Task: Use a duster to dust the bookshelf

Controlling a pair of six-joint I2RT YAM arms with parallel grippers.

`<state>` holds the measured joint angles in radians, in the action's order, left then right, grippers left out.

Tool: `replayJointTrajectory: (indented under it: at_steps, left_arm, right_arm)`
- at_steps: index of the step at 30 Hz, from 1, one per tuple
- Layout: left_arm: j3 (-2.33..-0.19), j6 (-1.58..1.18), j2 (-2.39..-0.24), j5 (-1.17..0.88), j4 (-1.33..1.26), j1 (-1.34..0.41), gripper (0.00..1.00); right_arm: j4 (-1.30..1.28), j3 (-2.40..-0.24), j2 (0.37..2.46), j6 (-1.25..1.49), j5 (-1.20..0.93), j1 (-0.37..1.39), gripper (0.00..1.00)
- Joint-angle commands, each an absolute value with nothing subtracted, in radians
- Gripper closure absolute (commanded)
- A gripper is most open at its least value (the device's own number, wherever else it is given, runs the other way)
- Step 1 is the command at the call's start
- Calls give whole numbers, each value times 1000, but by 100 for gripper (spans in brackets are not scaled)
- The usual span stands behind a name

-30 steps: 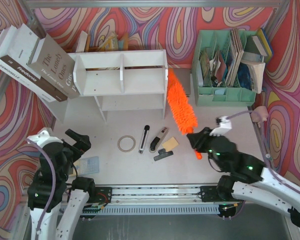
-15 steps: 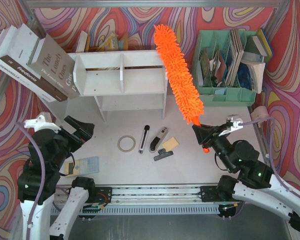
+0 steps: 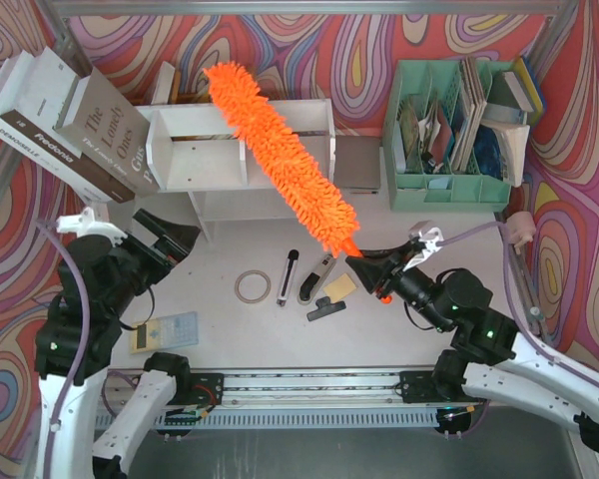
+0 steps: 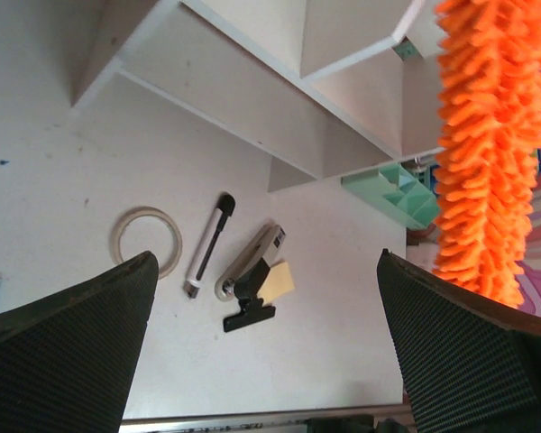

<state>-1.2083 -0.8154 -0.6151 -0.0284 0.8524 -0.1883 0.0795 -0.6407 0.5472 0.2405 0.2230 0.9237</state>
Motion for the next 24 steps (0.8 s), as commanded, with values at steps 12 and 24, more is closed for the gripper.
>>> replayJointTrajectory:
  at_steps: [12, 24]
  left_arm:
    - [-1186, -742, -867, 514, 423, -829, 2]
    - [-1155, -672, -969, 515, 105, -887, 5]
  right_arm:
    - [255, -716, 632, 274, 90, 929, 100]
    - [177, -718, 596, 259, -26, 929, 100]
